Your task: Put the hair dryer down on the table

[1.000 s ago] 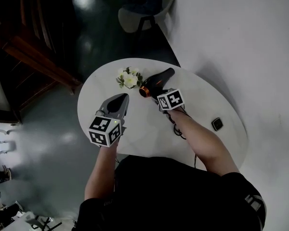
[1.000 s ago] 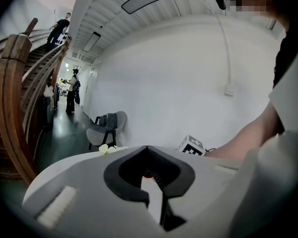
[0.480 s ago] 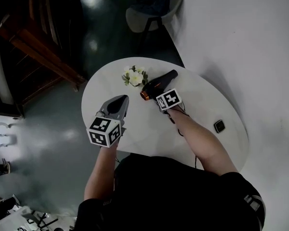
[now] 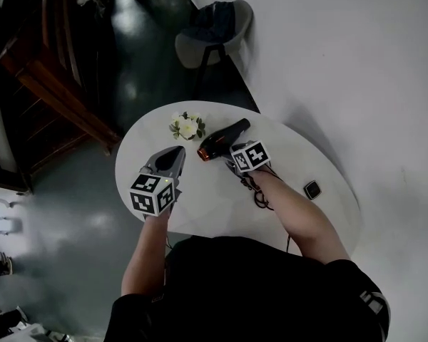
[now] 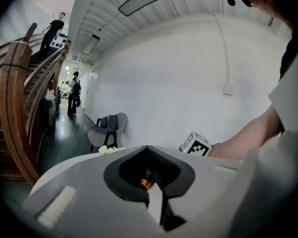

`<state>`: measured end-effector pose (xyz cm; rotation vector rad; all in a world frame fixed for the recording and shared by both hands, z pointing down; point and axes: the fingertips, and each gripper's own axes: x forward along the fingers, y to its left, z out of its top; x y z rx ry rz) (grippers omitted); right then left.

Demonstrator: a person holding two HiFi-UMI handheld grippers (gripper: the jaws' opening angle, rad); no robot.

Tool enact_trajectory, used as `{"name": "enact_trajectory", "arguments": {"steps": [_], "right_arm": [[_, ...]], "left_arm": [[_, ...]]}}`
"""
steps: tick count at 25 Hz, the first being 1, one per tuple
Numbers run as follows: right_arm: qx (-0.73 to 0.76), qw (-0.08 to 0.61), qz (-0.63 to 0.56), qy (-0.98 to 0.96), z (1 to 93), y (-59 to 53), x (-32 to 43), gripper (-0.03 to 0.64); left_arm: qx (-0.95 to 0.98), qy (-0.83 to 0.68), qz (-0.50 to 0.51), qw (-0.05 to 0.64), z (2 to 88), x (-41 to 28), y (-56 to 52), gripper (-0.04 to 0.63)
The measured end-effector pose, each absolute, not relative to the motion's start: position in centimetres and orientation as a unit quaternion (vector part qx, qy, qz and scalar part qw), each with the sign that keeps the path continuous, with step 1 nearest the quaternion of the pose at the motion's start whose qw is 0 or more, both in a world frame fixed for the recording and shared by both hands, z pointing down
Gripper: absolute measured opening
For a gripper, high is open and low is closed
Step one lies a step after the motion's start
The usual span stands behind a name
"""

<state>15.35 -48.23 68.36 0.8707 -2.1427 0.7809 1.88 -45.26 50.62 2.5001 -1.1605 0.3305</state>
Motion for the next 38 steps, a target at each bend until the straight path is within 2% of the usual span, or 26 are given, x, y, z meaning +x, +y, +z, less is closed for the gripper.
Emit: {"name": "enact_trajectory", "arguments": {"steps": [4, 17, 27, 31, 38], "right_arm": [[0.326, 0.283, 0.244, -0.868, 62.8, -48.5, 16.5, 0.184], [0.404, 0.099, 0.16, -0.895, 48.4, -43.7, 23.9, 0.06], [0.439, 0.045, 0.083, -0.894, 42.3, -37.5, 27.9, 0.014], [0.446, 0.014, 0.07, -0.892, 41.2, -36.1, 28.4, 0.012], [0.454, 0.004, 0.062, -0.889, 40.9, -36.1, 28.0, 0.012]], "left_arm": [[0.891, -0.408, 0.114, 0.165, 49.4, 2.6, -45.9, 0.009], [0.913, -0.377, 0.107, 0.118, 45.1, 6.8, -45.6, 0.009], [0.922, -0.359, 0.094, 0.107, 43.4, 8.1, -44.4, 0.009], [0.92, -0.365, 0.093, 0.105, 43.3, 7.4, -44.4, 0.009], [0.917, -0.373, 0.092, 0.108, 43.4, 6.3, -44.4, 0.009]]}}
